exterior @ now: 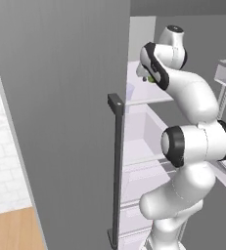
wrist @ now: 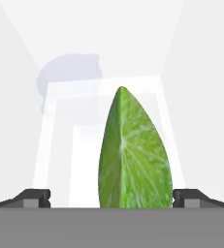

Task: Grab a lemon wedge from the fridge and one ice cube from the ice bowl, and put them in the glass of lemonade.

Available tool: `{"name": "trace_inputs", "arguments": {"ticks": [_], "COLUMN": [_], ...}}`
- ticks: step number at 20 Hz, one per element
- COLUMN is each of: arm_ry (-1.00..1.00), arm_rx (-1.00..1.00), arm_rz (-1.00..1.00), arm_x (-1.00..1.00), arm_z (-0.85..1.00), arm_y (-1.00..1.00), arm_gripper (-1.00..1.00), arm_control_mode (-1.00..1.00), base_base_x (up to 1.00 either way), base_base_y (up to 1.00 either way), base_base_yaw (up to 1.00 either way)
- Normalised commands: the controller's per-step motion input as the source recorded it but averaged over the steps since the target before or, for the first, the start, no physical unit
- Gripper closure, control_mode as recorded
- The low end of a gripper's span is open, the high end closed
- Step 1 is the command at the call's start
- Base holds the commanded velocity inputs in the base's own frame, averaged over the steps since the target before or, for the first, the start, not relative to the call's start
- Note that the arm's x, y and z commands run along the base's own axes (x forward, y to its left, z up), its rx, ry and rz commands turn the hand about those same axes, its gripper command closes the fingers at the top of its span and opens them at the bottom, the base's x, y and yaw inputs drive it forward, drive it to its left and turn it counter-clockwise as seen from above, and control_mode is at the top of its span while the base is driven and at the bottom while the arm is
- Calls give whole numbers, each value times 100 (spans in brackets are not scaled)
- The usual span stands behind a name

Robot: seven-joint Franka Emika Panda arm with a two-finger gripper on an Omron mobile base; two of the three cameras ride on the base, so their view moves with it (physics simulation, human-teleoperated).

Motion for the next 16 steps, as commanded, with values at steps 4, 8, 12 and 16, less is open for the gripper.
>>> {"name": "trace_inputs", "arguments": {"ticks": [4, 8, 12, 16], "arm_ry": [0, 0, 0, 0], "arm_rx": [0, 0, 0, 0], "arm_rz": [0, 0, 0, 0], "arm_x": [1, -1, 18, 21], "arm_z": [5, 0, -7, -35], "arm_y": [-1, 0, 0, 0], "arm_gripper": [-100, -100, -100, -100], "arm_control_mode": [-100, -100, -100, -100], "base_base_x": [0, 0, 0, 0], "base_base_y": [0, 0, 0, 0], "base_base_yaw": [0, 0, 0, 0]}}
